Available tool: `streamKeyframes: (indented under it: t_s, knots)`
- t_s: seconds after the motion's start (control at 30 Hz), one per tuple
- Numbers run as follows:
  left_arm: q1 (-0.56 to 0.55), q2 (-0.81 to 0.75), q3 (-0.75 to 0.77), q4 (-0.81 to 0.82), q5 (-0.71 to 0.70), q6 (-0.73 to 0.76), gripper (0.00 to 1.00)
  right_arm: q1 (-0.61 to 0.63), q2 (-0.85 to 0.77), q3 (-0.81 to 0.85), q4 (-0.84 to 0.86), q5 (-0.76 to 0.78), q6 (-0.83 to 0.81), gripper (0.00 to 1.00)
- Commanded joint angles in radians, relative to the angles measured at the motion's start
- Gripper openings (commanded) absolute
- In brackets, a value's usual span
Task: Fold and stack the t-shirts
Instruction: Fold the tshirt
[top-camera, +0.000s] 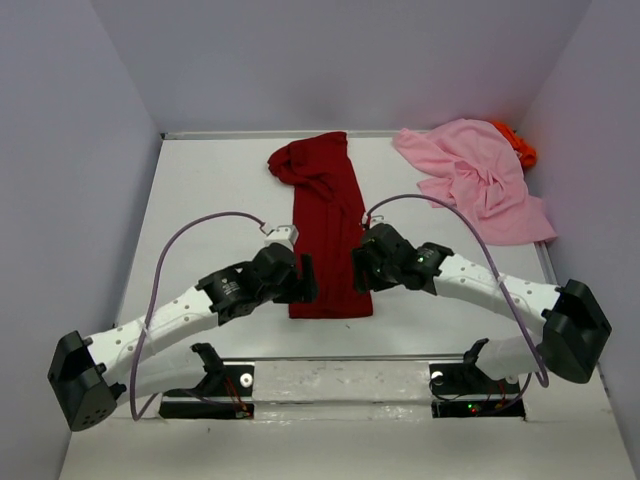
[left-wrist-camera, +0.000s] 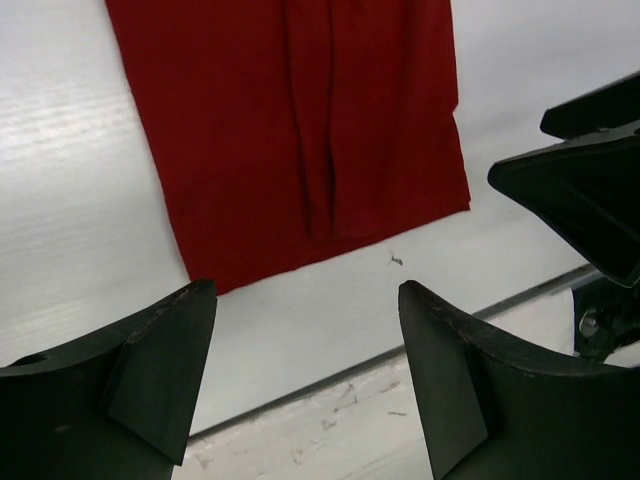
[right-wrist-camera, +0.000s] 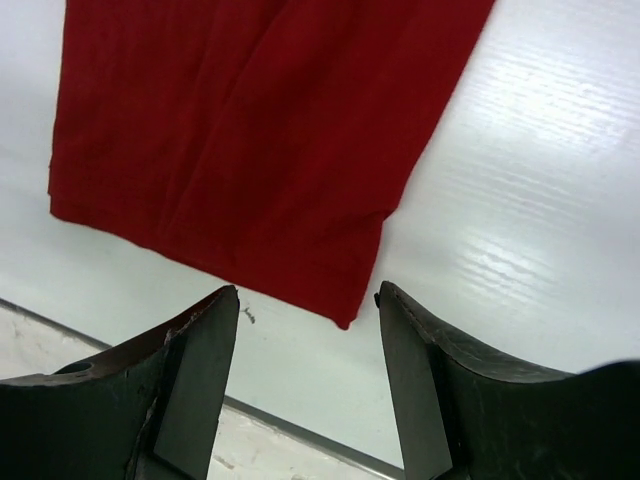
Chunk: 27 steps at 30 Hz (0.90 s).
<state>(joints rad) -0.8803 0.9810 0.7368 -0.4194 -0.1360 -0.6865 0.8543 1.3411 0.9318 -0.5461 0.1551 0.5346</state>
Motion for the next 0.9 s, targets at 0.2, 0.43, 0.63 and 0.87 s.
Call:
streamKeyframes:
  t_s: [0.2, 0.43, 0.63, 0.87]
  knots:
    - [-0.219, 0.079, -0.077, 0.016, -0.138, -0.225, 0.82, 0.052, -0.007, -0.063, 0.057, 0.054, 0.076, 0.64]
    - [-0.249, 0.088, -0.096, -0.050, -0.223, -0.280, 0.83, 0.052, 0.016, -0.109, 0.087, 0.054, 0.108, 0.64]
    - [-0.249, 0.085, -0.094, -0.140, -0.310, -0.340, 0.85, 0.052, 0.032, -0.119, 0.103, 0.055, 0.108, 0.64]
    - [-0.249, 0.179, -0.050, -0.182, -0.318, -0.320, 0.85, 0.052, 0.052, -0.106, 0.110, 0.046, 0.100, 0.64]
